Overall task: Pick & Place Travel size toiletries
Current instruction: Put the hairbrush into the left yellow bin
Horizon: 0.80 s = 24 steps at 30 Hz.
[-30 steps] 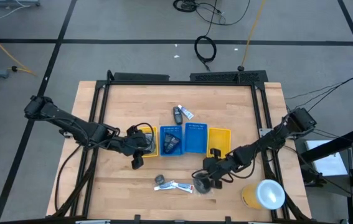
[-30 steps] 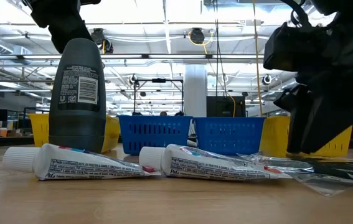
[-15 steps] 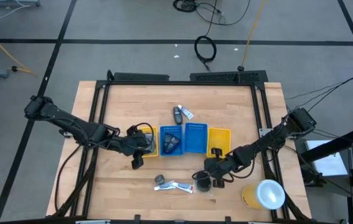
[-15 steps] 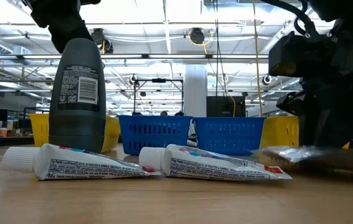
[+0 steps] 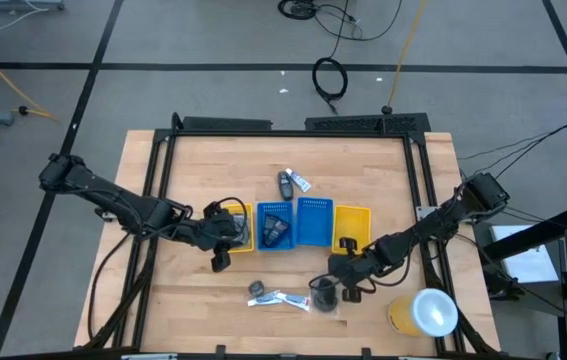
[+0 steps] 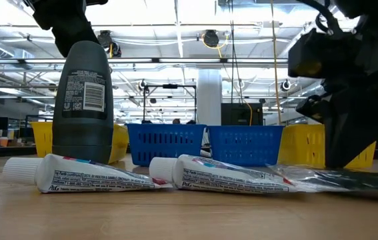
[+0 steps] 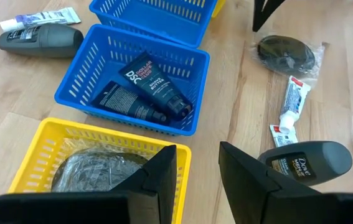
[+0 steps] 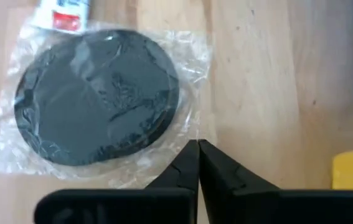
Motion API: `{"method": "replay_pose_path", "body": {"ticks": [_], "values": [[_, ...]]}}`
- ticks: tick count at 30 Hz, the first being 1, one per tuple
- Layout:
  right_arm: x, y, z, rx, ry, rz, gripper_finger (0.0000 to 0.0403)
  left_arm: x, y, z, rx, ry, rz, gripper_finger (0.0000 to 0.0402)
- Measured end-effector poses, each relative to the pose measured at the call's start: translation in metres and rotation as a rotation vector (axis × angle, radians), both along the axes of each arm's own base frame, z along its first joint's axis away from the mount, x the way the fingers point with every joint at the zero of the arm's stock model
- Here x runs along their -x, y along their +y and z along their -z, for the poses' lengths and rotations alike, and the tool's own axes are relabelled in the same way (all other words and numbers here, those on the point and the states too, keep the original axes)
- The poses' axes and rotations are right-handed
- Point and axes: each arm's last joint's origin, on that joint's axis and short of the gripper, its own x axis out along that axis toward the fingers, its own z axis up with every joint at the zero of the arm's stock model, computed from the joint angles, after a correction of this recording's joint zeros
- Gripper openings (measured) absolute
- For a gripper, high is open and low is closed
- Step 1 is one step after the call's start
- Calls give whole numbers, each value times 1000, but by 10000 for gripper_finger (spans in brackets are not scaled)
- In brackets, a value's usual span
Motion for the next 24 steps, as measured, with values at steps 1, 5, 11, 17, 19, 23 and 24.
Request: {"method": "replay_pose_path", "body": {"ticks": [1,5,11,17,19,23,24], "values": [[-1,1,-2,2,-2,-4,0,0,0,0,0,0,0,122],[-9,6,-19,37,-33,-28,0,0,0,0,0,0,0,122],[-16,15,-33,9,-60,-38,0,0,0,0,0,0,0,122],[-14,33,-38,-98,-104,-69,19,0,0,0,0,1,0,122],[-11,40,-39,-118,-114,-77,38,0,0,0,0,1,1,122],[-5,52,-40,-183,-115,-45,86,0,0,0,0,1,1,122],[-3,55,-40,-195,-114,-42,98,0,0,0,-1,1,1,122]]}}
